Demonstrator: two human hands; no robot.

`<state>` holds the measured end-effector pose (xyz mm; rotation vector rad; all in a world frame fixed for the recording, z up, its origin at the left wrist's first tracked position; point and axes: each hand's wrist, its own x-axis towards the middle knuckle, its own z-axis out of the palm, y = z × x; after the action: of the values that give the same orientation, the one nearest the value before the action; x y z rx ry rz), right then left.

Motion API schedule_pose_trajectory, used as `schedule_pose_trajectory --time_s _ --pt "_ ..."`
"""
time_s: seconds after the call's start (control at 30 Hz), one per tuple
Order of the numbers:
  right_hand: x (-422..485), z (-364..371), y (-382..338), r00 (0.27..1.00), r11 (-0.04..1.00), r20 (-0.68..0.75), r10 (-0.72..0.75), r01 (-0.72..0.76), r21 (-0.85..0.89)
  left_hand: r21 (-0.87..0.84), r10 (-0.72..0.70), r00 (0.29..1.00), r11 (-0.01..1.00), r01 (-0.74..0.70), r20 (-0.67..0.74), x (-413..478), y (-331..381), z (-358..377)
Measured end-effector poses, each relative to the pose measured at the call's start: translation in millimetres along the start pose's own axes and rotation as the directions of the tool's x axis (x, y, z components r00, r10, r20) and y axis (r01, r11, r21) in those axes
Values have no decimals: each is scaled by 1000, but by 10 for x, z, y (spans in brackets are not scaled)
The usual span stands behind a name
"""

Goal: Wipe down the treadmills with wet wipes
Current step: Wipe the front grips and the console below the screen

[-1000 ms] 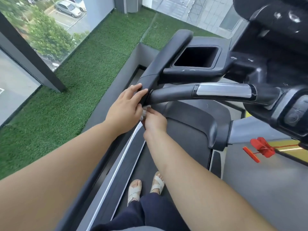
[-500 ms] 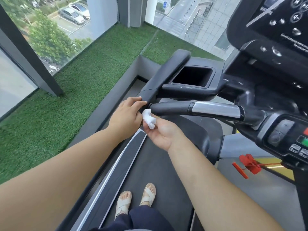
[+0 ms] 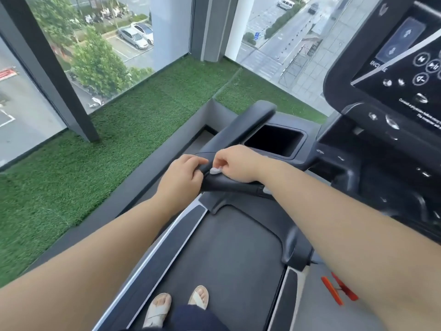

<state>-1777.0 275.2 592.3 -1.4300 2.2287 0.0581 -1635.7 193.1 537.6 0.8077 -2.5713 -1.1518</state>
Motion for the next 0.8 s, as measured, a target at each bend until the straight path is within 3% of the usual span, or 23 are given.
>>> schedule_pose_trajectory --time_s 0.3,0.4,0.57,0.8 --pt "23 -217 201 987 983 101 -125 110 147 132 -15 997 991 26 -82 41 107 147" --pt "-120 -459 403 975 982 195 -102 67 179 139 12 997 990 -2 -74 128 131 133" --pt "-22 -415 471 999 930 36 -33 18 367 103 67 997 993 -62 -46 363 136 109" --pt "211 -71 292 985 961 133 -110 71 268 39 62 998 997 -63 30 440 45 139"
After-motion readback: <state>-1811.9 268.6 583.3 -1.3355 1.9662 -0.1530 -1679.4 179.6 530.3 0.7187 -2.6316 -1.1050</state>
